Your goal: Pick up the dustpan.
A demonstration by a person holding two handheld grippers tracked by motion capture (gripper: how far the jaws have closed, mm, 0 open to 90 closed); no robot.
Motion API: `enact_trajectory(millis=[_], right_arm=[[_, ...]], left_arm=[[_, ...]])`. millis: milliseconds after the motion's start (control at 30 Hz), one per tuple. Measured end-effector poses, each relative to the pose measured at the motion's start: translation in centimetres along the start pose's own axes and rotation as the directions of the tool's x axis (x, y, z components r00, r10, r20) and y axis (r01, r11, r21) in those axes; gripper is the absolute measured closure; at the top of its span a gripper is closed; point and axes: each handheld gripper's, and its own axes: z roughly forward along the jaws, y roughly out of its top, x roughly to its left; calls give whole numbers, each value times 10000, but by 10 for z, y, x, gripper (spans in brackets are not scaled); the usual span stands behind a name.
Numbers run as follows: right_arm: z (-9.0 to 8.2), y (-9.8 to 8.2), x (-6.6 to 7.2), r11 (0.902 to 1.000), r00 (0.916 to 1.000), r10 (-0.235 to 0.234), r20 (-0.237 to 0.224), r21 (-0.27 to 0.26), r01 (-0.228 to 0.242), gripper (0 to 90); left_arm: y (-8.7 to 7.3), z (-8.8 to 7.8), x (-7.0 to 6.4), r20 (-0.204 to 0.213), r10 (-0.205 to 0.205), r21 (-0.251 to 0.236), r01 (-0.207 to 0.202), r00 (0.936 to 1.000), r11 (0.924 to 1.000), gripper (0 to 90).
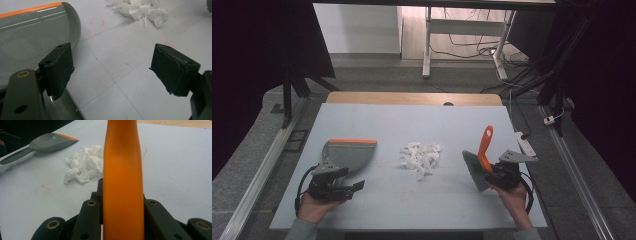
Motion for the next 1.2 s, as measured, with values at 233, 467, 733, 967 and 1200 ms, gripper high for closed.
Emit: enact_trajectory(millis=[233, 467, 733, 967, 1200], right_arm=[[-1, 0, 0, 10000, 10000, 18, 8, -87, -18, 765], [-1, 0, 0, 9999, 10000, -14, 52, -101, 14, 765], [-2, 0, 0, 9999, 10000, -11, 81, -153, 13, 765], [-3, 1, 1, 9998, 10000, -48, 80, -204, 50, 764], [-3, 1, 1, 9998, 10000, -26, 72, -206, 28, 764]], left_arm=[[2, -1, -1, 27, 76, -52, -76, 10000, 10000, 188], [2, -3, -1, 53, 40, -83, -40, 10000, 10000, 190], [5, -6, -4, 87, 101, -149, -100, 9999, 9998, 191], [8, -9, -5, 117, 93, -121, -92, 9999, 9999, 193], [14, -14, -4, 59, -188, -164, 189, 9998, 9997, 197]])
